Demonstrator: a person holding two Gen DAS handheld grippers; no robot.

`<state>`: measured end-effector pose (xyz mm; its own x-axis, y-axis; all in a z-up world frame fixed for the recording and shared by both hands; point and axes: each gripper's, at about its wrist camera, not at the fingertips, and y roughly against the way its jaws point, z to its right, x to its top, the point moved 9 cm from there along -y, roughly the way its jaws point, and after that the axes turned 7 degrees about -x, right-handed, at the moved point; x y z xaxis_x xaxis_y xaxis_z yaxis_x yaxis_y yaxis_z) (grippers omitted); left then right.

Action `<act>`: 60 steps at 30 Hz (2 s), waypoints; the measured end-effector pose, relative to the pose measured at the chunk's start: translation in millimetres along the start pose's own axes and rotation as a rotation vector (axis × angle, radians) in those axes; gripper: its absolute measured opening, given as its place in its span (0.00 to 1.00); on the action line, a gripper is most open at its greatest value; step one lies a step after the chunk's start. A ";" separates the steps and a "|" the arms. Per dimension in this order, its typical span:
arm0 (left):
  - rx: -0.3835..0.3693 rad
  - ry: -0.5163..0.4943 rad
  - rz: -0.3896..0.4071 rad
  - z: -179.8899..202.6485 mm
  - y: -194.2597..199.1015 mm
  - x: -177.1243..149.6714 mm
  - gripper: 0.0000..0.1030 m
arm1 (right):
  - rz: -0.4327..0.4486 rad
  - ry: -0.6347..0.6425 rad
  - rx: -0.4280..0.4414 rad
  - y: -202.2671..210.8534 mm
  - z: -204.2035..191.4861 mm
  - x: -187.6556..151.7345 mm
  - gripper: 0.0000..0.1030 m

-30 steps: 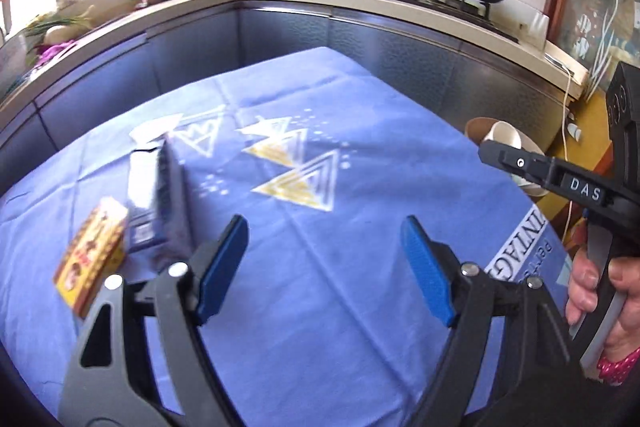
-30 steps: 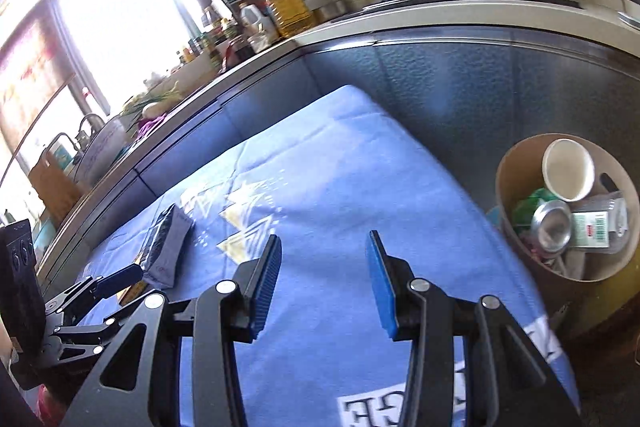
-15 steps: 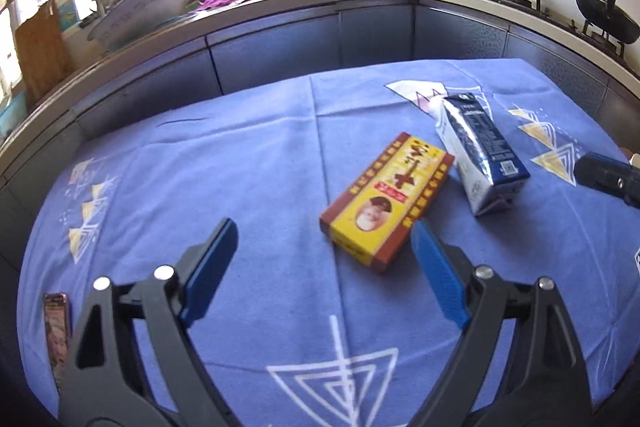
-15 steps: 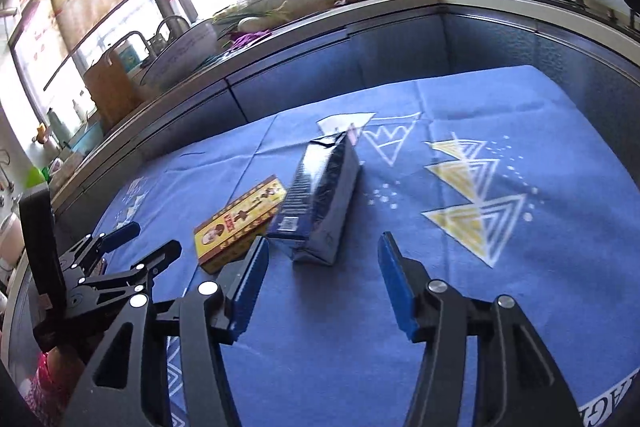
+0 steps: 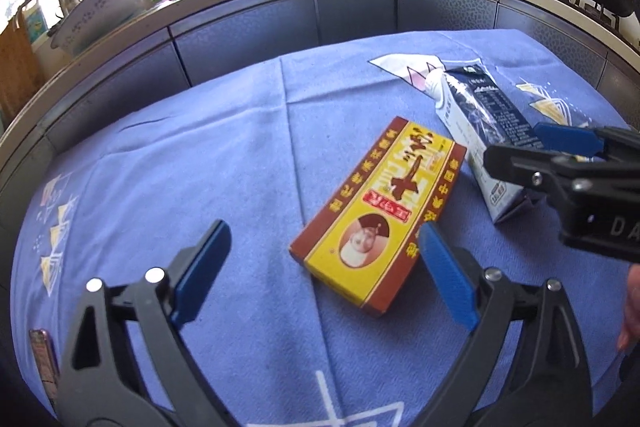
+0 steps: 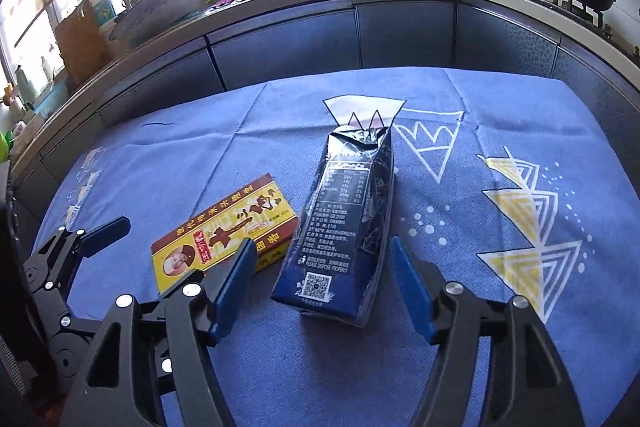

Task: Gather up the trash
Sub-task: 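Move both open tools back over the table toward the box and carton, then grasp the yellow-red box with the left tool while the right tool grasps the blue milk carton, then carry the box and carton to the beige bin and open both tools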

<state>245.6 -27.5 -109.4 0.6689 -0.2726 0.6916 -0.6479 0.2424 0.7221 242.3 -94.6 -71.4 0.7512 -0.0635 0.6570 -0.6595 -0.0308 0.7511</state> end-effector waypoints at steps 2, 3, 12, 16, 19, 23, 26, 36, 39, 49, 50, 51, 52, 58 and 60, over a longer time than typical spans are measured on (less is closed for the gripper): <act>-0.011 -0.003 -0.006 3.3 -1.3 -0.2 0.88 | -0.009 -0.015 -0.011 -6.0 5.7 -1.2 0.67; -0.014 -0.004 -0.007 5.1 -1.8 -0.6 0.88 | -0.006 -0.027 -0.013 -6.3 10.2 -2.1 0.67; -0.032 -0.024 -0.038 20.3 -18.1 -2.0 0.77 | 0.024 -0.029 0.040 6.1 28.5 -8.0 0.47; -0.034 -0.031 -0.035 24.5 -17.7 -2.1 0.72 | 0.050 -0.009 0.049 18.5 32.4 -14.0 0.47; -0.033 -0.025 -0.036 27.4 -12.5 -4.4 0.69 | 0.056 -0.060 0.079 30.0 44.6 -21.9 0.47; -0.054 -0.014 -0.012 39.2 3.6 -0.9 0.66 | 0.079 -0.108 0.099 52.3 64.7 -36.8 0.47; -0.095 -0.016 0.018 57.7 19.3 7.4 0.65 | 0.092 -0.151 0.101 68.2 87.0 -48.1 0.47; -0.261 -0.032 0.016 124.7 35.3 23.0 0.60 | 0.148 -0.318 0.083 115.0 169.9 -77.9 0.46; -0.268 -0.041 -0.007 138.0 28.5 21.1 0.60 | 0.152 -0.350 0.087 119.6 185.1 -87.0 0.46; -0.415 -0.021 -0.016 188.2 42.5 39.9 0.58 | 0.236 -0.400 0.086 151.8 219.0 -87.2 0.46; -0.437 -0.028 -0.011 196.2 46.6 46.4 0.58 | 0.251 -0.405 0.078 157.4 226.3 -85.7 0.46; -0.455 -0.041 -0.003 206.5 50.4 54.1 0.58 | 0.267 -0.409 0.068 163.6 234.0 -83.9 0.46; -0.468 -0.056 0.003 215.8 53.5 60.9 0.58 | 0.283 -0.413 0.056 170.1 242.7 -82.3 0.46; -0.545 -0.178 0.026 289.9 62.8 99.0 0.58 | 0.382 -0.473 -0.057 213.3 313.1 -81.3 0.46; -0.573 -0.216 0.028 317.5 63.2 107.8 0.58 | 0.409 -0.493 -0.112 228.1 340.6 -85.8 0.46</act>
<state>161.0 -337.2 6.2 0.5266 -0.4271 0.7350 -0.3249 0.6979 0.6383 18.1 -435.9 21.4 0.3222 -0.4993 0.8043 -0.8626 0.1951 0.4667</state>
